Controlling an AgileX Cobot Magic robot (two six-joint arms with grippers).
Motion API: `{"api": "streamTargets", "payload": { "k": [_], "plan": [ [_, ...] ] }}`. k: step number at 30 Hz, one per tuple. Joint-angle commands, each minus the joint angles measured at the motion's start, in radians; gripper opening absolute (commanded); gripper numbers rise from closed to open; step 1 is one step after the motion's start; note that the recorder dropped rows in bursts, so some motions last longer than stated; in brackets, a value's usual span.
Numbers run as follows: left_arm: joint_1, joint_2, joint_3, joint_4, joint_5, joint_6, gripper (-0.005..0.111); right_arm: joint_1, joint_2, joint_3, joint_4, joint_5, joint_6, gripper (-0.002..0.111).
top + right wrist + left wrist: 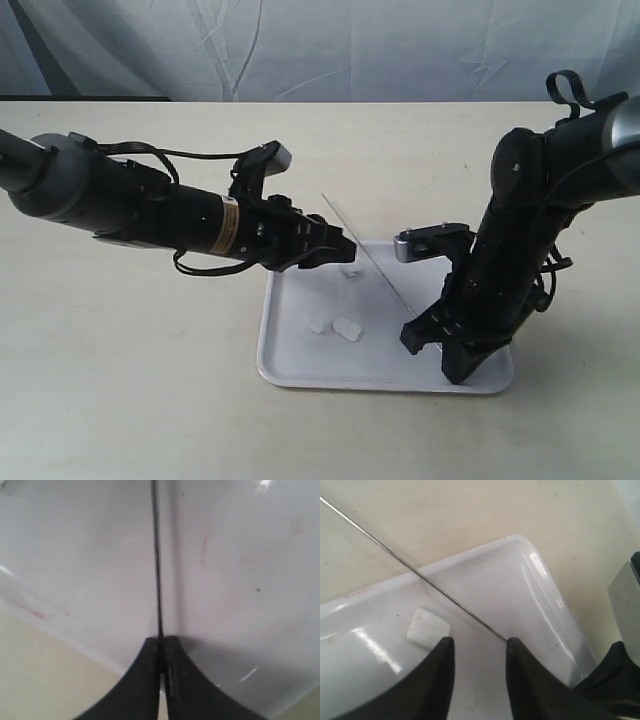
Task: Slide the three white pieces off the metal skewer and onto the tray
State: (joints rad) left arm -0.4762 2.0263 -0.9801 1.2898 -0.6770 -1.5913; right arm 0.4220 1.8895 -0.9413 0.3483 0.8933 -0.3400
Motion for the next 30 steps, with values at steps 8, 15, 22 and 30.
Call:
{"api": "streamTargets", "payload": {
  "k": [8,15,22,30],
  "plan": [
    [-0.004,-0.008,-0.008,-0.003,-0.003,-0.003,0.034,-0.003,-0.001,-0.001,-0.009,-0.020,0.000,0.007],
    [-0.004,-0.008,-0.008,-0.003,-0.003,-0.003,0.034,-0.003,-0.001,-0.001,-0.002,-0.019,0.001,0.025],
    [-0.004,-0.008,-0.007,0.009,0.000,0.004,0.034,-0.003,-0.013,-0.001,-0.007,-0.005,0.001,0.025],
    [0.080,-0.108,-0.007,0.106,-0.006,-0.002,0.034,-0.003,-0.152,-0.001,-0.115,-0.024,0.001,0.025]
  ]
}}
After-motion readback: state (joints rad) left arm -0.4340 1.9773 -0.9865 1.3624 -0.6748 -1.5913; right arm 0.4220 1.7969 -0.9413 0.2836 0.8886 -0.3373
